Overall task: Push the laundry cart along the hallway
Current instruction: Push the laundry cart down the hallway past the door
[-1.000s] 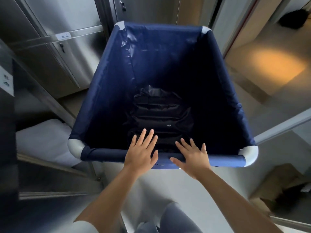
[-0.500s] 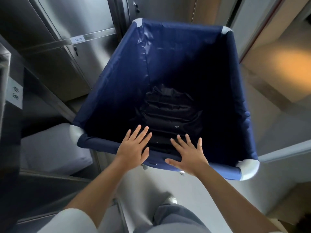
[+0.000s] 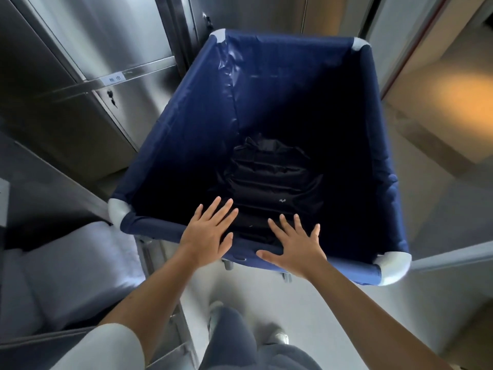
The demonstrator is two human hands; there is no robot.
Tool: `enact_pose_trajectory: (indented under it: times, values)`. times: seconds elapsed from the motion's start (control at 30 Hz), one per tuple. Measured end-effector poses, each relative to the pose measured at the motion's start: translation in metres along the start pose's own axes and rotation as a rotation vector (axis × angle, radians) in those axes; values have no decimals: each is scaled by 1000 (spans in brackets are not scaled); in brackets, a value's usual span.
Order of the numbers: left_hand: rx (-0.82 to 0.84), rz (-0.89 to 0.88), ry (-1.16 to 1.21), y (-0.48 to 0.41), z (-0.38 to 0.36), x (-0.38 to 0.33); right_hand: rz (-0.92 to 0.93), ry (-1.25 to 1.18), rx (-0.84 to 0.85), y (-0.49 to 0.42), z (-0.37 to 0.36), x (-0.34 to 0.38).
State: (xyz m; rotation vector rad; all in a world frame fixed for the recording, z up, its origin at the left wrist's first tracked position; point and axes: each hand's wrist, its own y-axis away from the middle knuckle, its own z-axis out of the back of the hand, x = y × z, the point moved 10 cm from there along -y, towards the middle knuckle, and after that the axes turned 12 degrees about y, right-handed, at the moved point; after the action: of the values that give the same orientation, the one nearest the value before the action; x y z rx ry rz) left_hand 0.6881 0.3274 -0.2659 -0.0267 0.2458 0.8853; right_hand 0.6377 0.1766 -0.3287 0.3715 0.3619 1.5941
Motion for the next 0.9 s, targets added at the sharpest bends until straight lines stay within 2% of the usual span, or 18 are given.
enact_pose_trajectory:
  times: [0.9]
  values:
    - [20, -182, 19, -136, 45, 153, -196, -84, 40, -162, 75, 37]
